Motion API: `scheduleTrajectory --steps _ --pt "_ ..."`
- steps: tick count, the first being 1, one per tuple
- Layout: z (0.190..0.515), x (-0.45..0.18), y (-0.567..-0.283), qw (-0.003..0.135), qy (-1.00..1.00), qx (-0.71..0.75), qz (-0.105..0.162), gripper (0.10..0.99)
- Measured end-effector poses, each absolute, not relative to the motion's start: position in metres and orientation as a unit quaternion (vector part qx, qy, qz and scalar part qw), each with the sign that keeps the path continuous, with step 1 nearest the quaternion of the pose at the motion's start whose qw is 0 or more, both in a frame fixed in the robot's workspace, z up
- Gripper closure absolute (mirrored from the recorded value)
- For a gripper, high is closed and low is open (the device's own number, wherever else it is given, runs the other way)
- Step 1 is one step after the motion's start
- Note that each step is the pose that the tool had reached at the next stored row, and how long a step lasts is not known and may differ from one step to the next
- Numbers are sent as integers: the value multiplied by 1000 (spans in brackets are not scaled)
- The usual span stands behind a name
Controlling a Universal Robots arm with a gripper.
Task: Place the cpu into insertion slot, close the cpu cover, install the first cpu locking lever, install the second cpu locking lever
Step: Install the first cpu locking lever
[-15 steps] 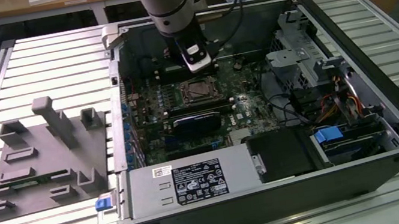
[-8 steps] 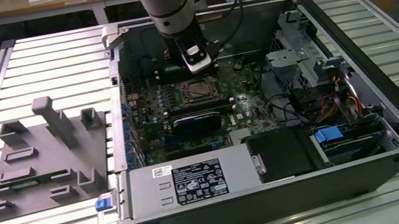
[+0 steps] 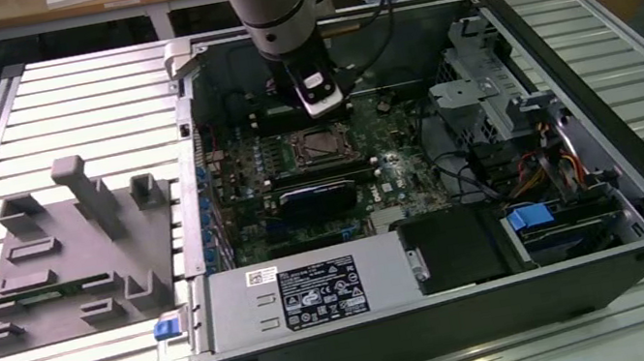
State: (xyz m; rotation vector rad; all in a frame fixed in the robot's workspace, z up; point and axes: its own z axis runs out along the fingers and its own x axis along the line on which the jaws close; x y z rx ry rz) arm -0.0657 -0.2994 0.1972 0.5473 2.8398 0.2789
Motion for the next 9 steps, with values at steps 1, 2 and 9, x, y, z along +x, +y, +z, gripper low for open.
scheduleTrajectory --steps 1,2,9 --pt "197 -66 -299 118 971 187 95 980" --pt "197 -66 -299 118 971 187 94 980" --pt "194 -66 -299 119 971 187 91 980"
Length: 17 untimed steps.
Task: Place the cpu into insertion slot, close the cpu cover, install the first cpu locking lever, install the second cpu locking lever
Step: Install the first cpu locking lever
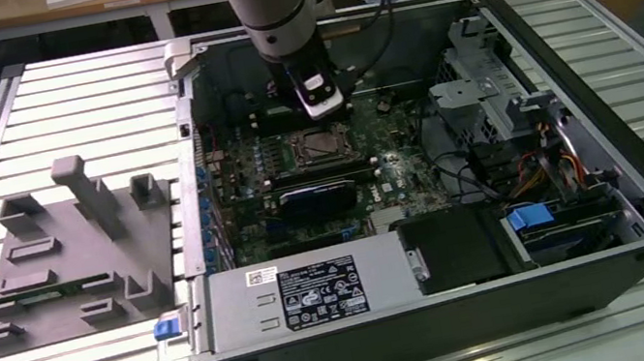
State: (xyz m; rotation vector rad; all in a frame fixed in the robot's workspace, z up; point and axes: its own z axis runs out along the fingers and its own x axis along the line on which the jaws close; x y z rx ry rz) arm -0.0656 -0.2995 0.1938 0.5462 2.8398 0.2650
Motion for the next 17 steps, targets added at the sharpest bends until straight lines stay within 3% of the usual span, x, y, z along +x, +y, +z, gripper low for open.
scheduleTrajectory --steps 17 --pt "191 -66 -300 119 971 187 90 980"
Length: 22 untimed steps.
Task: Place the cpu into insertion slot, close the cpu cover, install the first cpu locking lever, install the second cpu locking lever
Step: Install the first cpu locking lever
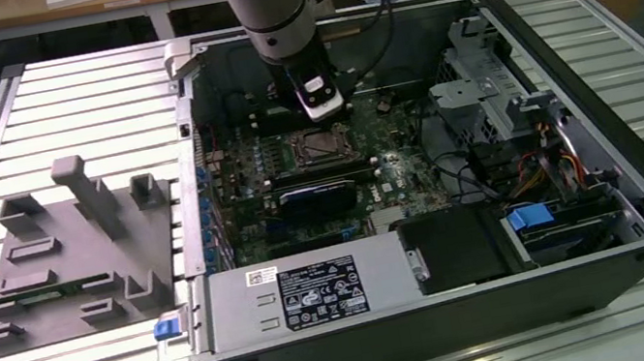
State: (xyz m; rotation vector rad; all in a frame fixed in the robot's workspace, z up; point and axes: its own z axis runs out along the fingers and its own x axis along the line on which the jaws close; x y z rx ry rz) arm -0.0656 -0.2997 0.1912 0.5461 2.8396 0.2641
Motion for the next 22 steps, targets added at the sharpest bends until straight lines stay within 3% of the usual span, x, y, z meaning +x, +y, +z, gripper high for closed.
scheduleTrajectory --steps 22 --pt "197 -66 -301 118 971 187 93 980"
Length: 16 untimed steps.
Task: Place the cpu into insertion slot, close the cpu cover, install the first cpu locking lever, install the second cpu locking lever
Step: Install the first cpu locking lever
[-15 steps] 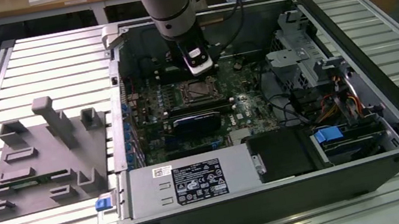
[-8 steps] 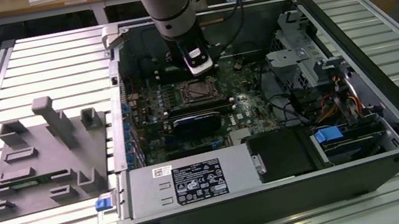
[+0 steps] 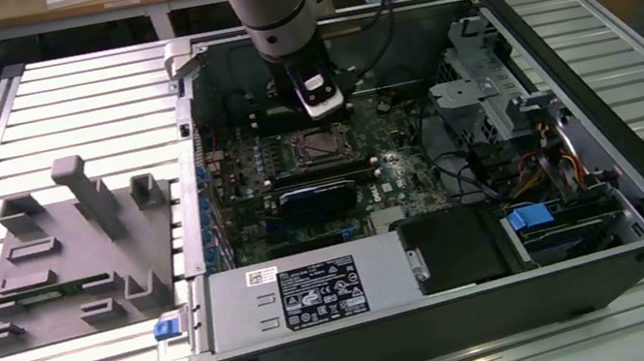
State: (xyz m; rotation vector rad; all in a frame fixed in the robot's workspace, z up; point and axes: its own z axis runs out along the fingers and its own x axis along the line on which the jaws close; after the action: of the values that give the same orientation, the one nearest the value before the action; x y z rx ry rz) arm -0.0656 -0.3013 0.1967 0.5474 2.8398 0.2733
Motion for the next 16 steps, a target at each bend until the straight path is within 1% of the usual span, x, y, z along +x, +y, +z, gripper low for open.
scheduleTrajectory --steps 5,11,13,16 --pt "205 -66 -301 118 971 187 93 980" --pt "206 -66 -301 118 971 187 93 980" --pt "206 -65 -301 112 972 187 91 980" --pt "206 -65 -301 100 974 188 82 980"
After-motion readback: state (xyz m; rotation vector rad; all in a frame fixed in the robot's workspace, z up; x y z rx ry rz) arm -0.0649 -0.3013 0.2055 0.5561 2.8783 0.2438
